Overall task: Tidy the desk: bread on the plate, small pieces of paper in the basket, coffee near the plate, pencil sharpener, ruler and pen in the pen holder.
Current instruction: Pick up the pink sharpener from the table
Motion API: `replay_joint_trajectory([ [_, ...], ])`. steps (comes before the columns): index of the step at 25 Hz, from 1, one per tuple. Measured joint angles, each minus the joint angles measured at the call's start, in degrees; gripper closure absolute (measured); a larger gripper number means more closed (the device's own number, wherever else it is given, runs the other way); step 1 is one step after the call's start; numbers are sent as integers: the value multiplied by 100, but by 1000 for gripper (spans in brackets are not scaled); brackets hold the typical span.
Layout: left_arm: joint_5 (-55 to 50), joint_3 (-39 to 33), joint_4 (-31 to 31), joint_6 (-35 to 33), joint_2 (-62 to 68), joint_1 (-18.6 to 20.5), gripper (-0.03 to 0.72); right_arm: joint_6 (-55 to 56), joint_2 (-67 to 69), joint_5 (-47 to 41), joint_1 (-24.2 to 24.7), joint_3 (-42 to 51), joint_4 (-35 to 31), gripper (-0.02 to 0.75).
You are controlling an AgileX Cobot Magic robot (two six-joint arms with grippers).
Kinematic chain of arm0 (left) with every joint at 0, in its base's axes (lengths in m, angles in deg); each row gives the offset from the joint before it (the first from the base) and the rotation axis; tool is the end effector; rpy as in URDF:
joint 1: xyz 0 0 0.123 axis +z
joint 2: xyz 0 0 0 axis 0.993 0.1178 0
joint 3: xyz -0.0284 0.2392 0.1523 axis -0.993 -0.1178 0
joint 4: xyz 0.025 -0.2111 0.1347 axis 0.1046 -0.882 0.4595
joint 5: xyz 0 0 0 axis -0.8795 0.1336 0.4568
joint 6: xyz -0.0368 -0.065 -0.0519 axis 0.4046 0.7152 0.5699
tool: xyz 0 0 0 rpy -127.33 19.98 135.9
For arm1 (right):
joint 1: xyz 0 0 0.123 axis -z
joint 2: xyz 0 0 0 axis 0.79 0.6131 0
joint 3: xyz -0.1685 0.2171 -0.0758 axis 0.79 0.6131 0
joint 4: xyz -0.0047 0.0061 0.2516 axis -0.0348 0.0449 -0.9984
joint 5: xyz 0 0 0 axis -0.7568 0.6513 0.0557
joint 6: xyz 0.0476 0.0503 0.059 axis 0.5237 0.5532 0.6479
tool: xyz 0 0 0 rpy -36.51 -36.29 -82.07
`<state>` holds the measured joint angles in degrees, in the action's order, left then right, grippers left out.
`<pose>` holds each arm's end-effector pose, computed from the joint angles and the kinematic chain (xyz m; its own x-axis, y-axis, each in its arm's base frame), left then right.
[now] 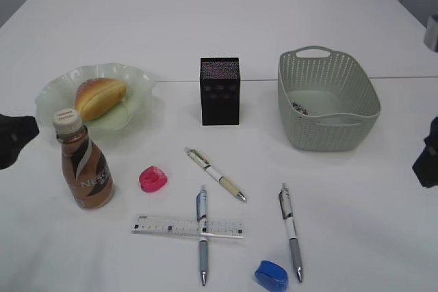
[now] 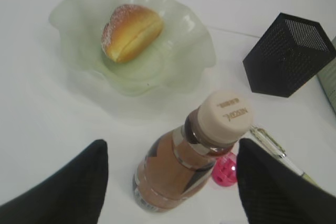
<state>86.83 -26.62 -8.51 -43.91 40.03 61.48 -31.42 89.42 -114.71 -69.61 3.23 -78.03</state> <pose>0.1928 -0.0600 0.2122 -0.4745 -0.2774 -0.8354 0.0132 0.9467 -0.3218 0.1944 0.0602 0.3074 -0.9140 -0.2286 -0.3350 -0.2464 0.9691 0.0109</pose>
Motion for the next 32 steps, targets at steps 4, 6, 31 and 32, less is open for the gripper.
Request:
replay_joint_trajectory([
  [4,-1331,427,32,-23,0,580,137,0,278,-96,-289,-415,46,269],
  [6,-2017,647,281,-23,0,980,138,0,487,-150,-396,-623,83,269],
  [31,-6742,1836,2842,434,-118,2177,211,-199,4684,-426,-1798,-4737,-52,270],
  [32,-6782,1836,2818,434,-118,2177,211,-87,4865,-492,-1853,-4922,-82,270],
])
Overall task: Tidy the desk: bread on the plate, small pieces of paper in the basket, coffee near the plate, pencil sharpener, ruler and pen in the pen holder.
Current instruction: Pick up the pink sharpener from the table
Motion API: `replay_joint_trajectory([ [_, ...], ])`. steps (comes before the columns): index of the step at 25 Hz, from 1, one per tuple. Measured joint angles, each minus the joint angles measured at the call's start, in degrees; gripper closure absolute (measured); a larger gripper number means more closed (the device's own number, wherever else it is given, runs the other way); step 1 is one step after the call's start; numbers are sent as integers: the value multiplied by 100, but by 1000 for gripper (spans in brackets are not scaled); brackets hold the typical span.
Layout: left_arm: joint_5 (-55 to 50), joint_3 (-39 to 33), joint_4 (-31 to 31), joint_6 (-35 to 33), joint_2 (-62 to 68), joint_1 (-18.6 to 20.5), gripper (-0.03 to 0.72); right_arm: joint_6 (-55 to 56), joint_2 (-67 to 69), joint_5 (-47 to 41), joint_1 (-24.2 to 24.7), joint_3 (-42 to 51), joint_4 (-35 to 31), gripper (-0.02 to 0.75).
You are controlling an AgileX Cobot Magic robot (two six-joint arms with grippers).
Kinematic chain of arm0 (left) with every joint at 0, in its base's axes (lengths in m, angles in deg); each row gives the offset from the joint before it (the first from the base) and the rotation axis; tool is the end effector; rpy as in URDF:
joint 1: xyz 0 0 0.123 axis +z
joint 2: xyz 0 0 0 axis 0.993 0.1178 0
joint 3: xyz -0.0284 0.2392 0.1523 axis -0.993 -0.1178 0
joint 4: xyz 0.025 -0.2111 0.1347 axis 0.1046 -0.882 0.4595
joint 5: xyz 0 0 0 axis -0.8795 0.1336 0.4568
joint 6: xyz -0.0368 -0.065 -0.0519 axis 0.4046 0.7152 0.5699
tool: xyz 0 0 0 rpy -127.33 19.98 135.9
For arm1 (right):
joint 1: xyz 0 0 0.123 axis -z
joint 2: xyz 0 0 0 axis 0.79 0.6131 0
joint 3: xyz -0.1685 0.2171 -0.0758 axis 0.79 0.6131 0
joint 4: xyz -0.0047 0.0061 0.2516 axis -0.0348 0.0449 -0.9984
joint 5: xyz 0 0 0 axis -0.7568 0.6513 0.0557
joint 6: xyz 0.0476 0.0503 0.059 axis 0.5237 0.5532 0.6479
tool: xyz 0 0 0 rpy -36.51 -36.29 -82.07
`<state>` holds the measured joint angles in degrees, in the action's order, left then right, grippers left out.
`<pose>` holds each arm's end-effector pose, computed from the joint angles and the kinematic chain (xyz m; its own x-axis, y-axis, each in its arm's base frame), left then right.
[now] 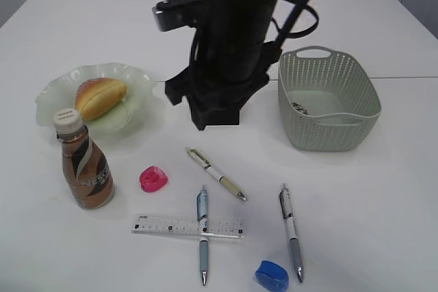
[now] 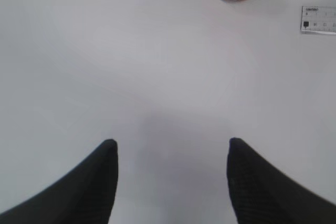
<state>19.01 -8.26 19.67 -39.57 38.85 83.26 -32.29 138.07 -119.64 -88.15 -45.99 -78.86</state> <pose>0.1803 -0.0140 0.2436 -0.9454 0.0151 -0.3256 0.0641 0.9880 -0.1405 0.3472 0.2525 0.2738 -0.8074 -0.5287 -0.2620 -0.5516 0.8339 0.0170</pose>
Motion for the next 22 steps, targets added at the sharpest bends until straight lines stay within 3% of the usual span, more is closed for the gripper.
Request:
replay_joint_trajectory([
  [10,-42,0,-126,11,-11,0,211,2213,1263,-104,-345,-1630,-43,270],
  [22,-42,0,-160,11,-11,0,211,5393,1908,-79,-345,-1798,-337,270],
])
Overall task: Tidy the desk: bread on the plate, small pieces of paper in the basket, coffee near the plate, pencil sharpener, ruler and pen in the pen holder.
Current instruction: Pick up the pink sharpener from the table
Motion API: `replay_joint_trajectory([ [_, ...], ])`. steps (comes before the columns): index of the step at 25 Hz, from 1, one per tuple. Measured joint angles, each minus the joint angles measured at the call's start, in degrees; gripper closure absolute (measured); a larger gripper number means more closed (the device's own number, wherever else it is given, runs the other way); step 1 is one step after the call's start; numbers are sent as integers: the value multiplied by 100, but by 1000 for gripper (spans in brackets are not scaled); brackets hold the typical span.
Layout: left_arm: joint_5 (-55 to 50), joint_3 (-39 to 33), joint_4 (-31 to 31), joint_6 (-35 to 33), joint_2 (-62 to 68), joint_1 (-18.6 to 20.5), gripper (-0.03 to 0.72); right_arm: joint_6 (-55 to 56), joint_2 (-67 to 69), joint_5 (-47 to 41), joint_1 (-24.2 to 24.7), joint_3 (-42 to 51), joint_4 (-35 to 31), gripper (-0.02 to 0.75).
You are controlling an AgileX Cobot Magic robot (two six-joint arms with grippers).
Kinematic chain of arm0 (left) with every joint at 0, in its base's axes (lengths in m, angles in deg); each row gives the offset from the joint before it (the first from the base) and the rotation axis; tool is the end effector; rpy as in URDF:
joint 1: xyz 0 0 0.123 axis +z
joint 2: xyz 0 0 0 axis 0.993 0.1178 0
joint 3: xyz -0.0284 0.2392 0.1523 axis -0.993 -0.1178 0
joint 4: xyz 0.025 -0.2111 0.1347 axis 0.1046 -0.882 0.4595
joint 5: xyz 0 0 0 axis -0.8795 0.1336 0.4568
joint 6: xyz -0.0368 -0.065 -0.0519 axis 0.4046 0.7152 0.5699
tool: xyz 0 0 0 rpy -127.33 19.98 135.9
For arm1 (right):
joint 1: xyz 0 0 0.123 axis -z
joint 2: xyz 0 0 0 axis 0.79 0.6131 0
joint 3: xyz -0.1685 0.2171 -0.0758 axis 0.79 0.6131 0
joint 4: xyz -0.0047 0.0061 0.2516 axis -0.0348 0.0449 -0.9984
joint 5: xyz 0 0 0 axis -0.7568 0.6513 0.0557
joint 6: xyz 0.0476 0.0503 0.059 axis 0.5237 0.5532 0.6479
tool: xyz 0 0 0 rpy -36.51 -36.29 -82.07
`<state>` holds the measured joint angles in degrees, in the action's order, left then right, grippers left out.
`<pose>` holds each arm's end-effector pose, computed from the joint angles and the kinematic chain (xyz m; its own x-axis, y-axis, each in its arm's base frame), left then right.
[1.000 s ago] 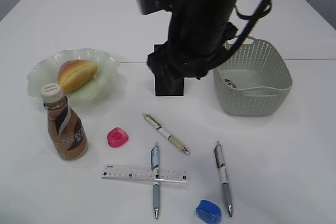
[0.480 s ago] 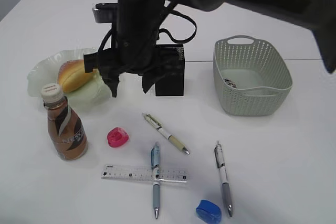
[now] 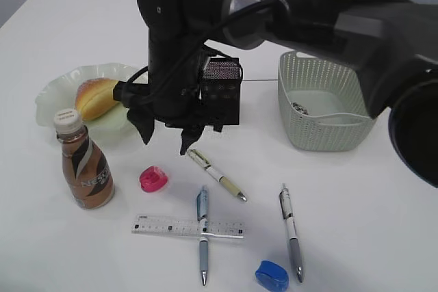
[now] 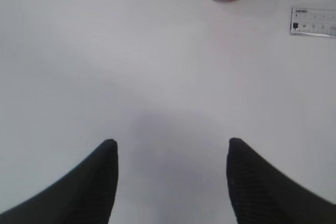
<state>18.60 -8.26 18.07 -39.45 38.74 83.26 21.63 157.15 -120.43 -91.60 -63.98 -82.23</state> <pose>0.1796 -0.0160 0.2441 -0.9472 -0.0032 -0.3206 0.0535 0.9843 -0.1680 0.3800 0.3194 0.2050 -0.9464 0.3144 -0.0740 0.2910 0.9294 0.2269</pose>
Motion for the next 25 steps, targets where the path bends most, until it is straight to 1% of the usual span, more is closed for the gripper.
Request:
replay_joint_trajectory([
  [4,12,0,-11,0,0,0,211,728,194,325,0,-2,-464,270],
  [7,37,0,-22,0,0,0,212,1254,378,444,-12,-2,-615,271],
  [12,108,0,-30,0,0,0,212,1744,427,761,-35,-2,-566,271],
  [16,131,0,-30,0,0,0,212,2082,427,819,-43,-2,-307,271],
  [20,143,0,-30,0,0,0,212,2188,442,819,-43,-2,-108,270],
  [25,167,0,-30,0,0,0,212,2195,656,819,-43,-12,-397,271],
])
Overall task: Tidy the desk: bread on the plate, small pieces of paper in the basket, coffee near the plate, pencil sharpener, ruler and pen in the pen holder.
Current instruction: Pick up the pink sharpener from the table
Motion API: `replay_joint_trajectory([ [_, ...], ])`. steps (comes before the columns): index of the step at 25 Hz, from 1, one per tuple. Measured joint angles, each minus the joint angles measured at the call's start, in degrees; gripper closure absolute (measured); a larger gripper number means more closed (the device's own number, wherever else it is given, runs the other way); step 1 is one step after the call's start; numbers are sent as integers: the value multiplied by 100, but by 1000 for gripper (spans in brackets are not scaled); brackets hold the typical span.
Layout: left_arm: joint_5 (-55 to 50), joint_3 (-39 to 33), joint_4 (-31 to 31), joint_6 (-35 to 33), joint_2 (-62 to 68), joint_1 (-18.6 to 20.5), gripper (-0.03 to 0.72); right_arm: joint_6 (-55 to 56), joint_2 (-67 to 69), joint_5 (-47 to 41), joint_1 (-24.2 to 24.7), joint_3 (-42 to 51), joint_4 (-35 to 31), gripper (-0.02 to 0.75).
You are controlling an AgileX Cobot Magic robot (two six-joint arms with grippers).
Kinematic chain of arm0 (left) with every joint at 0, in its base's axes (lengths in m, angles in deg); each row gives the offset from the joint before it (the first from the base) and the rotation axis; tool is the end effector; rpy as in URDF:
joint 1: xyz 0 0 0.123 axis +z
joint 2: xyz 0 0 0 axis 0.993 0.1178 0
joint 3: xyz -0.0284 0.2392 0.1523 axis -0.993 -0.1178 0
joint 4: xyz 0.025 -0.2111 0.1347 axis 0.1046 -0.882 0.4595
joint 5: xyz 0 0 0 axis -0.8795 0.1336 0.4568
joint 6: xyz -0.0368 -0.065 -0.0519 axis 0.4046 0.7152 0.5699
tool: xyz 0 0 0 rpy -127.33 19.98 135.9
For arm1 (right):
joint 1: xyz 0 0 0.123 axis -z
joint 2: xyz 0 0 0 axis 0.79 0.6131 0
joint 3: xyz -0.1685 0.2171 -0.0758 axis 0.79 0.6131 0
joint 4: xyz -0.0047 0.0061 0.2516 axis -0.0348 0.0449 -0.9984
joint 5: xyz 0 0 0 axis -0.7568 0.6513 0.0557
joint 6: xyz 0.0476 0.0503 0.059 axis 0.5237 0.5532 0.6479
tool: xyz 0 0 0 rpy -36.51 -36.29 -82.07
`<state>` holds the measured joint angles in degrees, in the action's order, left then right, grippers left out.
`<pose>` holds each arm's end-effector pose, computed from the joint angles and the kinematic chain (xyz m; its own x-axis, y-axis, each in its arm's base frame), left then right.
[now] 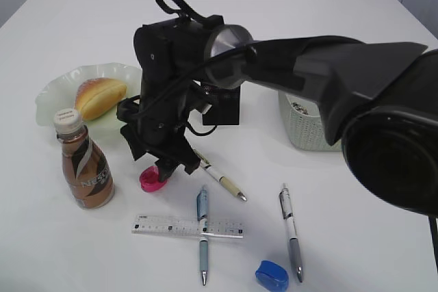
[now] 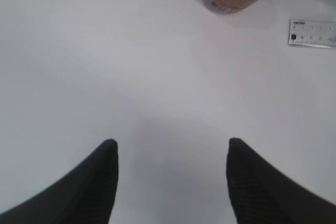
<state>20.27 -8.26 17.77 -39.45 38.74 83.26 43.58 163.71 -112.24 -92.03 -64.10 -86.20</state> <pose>0.1821 -0.0160 0.2450 -0.9377 -0.0116 -0.3473 0.0504 0.9843 -0.1691 0.3890 0.3386 0.1513 -0.7566 0.6495 0.0756 0.6417 0.7152 0.2770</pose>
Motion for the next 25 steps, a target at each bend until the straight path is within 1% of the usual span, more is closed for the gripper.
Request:
replay_joint_trajectory([
  [4,12,0,0,0,0,0,212,0,136,0,0,0,-33,271],
  [11,48,0,0,0,0,0,212,5,136,37,0,0,119,271],
  [22,81,0,-13,0,0,0,212,5,250,49,-4,0,94,272],
  [25,92,0,-13,0,0,0,212,5,250,49,-4,0,86,297],
])
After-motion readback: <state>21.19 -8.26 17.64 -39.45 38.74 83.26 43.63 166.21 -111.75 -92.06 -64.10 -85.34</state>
